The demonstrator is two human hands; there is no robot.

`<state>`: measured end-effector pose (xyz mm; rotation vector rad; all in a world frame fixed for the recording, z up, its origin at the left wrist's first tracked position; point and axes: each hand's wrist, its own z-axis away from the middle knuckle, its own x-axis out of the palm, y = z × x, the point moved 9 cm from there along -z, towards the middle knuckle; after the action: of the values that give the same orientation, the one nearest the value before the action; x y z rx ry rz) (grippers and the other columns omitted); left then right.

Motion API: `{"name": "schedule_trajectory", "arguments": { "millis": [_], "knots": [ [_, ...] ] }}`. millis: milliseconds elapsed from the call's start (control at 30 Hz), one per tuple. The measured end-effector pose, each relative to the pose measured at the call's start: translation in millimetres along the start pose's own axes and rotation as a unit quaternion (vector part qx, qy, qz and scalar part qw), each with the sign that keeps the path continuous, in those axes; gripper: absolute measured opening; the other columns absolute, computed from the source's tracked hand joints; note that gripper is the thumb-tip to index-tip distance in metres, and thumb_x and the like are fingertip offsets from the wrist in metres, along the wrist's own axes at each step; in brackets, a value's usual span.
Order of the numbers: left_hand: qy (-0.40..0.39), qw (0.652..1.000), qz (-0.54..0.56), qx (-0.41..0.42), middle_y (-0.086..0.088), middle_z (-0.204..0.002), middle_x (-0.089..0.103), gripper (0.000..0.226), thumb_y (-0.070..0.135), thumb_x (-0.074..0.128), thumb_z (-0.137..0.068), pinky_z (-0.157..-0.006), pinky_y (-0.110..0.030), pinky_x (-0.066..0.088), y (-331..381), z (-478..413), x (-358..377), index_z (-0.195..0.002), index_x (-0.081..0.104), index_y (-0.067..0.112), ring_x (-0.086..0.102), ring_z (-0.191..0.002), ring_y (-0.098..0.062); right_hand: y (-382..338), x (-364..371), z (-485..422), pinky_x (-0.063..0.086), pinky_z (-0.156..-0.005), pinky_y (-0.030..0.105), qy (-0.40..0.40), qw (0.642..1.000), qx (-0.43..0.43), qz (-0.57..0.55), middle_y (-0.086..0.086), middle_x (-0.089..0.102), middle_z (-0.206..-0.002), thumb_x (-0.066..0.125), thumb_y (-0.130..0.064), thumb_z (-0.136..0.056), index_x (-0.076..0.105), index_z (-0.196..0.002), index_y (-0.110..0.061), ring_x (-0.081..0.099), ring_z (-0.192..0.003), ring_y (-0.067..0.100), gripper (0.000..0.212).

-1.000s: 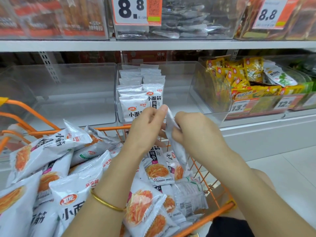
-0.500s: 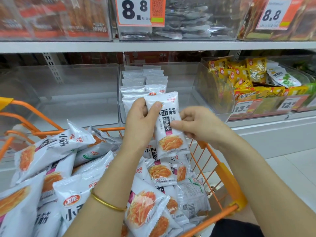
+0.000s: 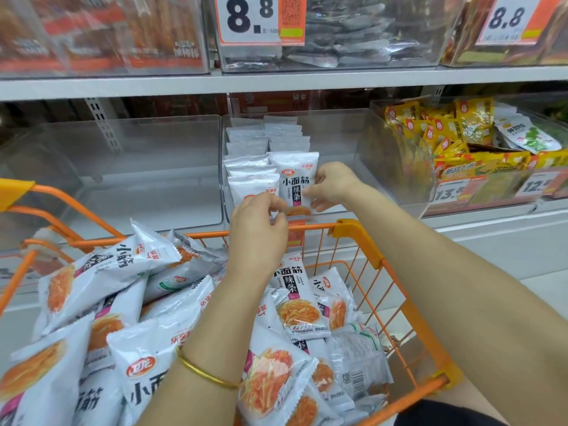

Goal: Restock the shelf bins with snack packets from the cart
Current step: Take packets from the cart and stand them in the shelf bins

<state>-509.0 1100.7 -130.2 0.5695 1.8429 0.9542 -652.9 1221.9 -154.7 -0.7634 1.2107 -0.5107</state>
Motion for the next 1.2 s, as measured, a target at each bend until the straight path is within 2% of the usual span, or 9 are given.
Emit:
{"name": "schedule_trajectory", "arguments": {
  "millis": [100, 367, 467, 567, 667, 767, 900, 1033, 1200],
  "knots": [
    [-0.003, 1.0, -0.006, 0.0, 0.003, -0.107, 0.057, 0.021, 0.008, 0.051, -0.089, -0.093, -0.041, 0.046, 0.0, 0.0, 0.7, -0.102, 0.062, 0.02, 0.052, -0.107, -0.018, -1.8, 9.5, -3.6, 0.06, -0.069, 0.036, 0.002, 0.999, 0.0, 0.033, 0.019, 0.07, -0.094, 0.064, -0.009, -0.088, 0.055, -0.078, -0.007, 0.07, -0.074, 0.029, 0.013],
    [-0.005, 1.0, -0.014, 0.0, 0.007, -0.104, 0.054, 0.021, 0.01, 0.051, -0.09, -0.094, -0.04, 0.047, 1.1, 0.2, 0.9, -0.104, 0.061, 0.021, 0.051, -0.109, -0.017, -2.6, 4.8, 1.2, 0.06, -0.067, 0.032, -0.007, 0.998, 0.018, 0.065, 0.014, 0.07, -0.089, 0.069, -0.016, -0.085, 0.057, -0.086, -0.003, 0.071, -0.073, 0.025, 0.018],
    [-0.005, 1.0, -0.011, 0.0, 0.008, -0.103, 0.053, 0.022, 0.009, 0.05, -0.09, -0.094, -0.04, 0.047, 2.7, 0.8, 0.4, -0.105, 0.061, 0.021, 0.051, -0.109, -0.017, -17.3, -19.0, 18.9, 0.058, -0.074, 0.04, 0.07, 0.992, -0.023, 0.101, 0.015, 0.066, -0.09, 0.068, -0.016, -0.086, 0.046, -0.093, -0.007, 0.071, -0.076, 0.028, 0.025],
    [0.002, 1.0, -0.003, 0.002, 0.007, -0.104, 0.053, 0.023, 0.007, 0.05, -0.089, -0.094, -0.039, 0.046, 3.3, 0.9, -1.3, -0.104, 0.061, 0.02, 0.051, -0.109, -0.017, -45.7, -42.9, 65.1, 0.057, -0.062, 0.032, 0.145, 0.98, -0.117, 0.074, 0.012, 0.068, -0.074, 0.064, -0.014, -0.088, 0.052, -0.078, -0.009, 0.069, -0.06, 0.022, 0.016],
    [0.008, 1.0, 0.002, 0.004, 0.006, -0.104, 0.054, 0.023, 0.006, 0.049, -0.088, -0.094, -0.038, 0.045, 3.2, 1.4, -2.6, -0.103, 0.062, 0.019, 0.051, -0.109, -0.018, -33.0, -1.7, 106.1, 0.054, -0.047, 0.024, -0.034, 0.991, -0.078, 0.108, 0.01, 0.068, -0.063, 0.059, -0.027, -0.092, 0.059, -0.071, -0.008, 0.066, -0.05, 0.021, 0.028],
    [0.01, 1.0, 0.004, 0.005, 0.005, -0.103, 0.055, 0.024, 0.005, 0.049, -0.088, -0.093, -0.038, 0.045, 3.0, 1.4, -2.6, -0.103, 0.062, 0.017, 0.051, -0.108, -0.019, 8.9, 55.5, 127.5, 0.059, -0.055, 0.031, -0.193, 0.963, 0.009, 0.189, 0.015, 0.069, -0.069, 0.048, -0.049, -0.093, 0.058, -0.08, -0.003, 0.068, -0.055, 0.025, 0.049],
    [0.015, 1.0, 0.01, 0.01, 0.002, -0.104, 0.058, 0.024, 0.003, 0.049, -0.086, -0.092, -0.038, 0.045, 2.6, 0.2, -2.9, -0.102, 0.064, 0.015, 0.052, -0.105, -0.018, 26.5, 81.5, 126.3, 0.057, -0.064, 0.036, -0.205, 0.963, 0.029, 0.175, 0.013, 0.059, -0.057, 0.051, -0.055, -0.089, 0.05, -0.065, -0.005, 0.061, -0.05, 0.026, 0.056],
    [0.024, 1.0, 0.015, 0.012, 0.003, -0.101, 0.058, 0.024, 0.002, 0.049, -0.086, -0.089, -0.032, 0.045, 2.1, -0.7, -3.6, -0.1, 0.064, 0.014, 0.054, -0.103, -0.016, 26.6, 75.0, 124.3, 0.06, -0.062, 0.037, -0.207, 0.975, 0.044, 0.06, 0.016, 0.066, -0.083, 0.061, -0.037, -0.09, 0.053, -0.084, -0.006, 0.067, -0.076, 0.031, 0.032],
    [0.045, 0.999, 0.029, 0.011, 0.003, -0.101, 0.06, 0.025, 0.001, 0.047, -0.086, -0.085, -0.024, 0.042, 3.2, 0.1, -8.4, -0.099, 0.064, 0.015, 0.054, -0.098, -0.012, 24.7, 39.8, 129.5, 0.057, -0.054, 0.029, -0.194, 0.98, 0.03, -0.018, 0.001, 0.07, -0.083, 0.064, -0.022, -0.088, 0.061, -0.094, -0.014, 0.068, -0.066, 0.014, 0.01]
  ]
}}
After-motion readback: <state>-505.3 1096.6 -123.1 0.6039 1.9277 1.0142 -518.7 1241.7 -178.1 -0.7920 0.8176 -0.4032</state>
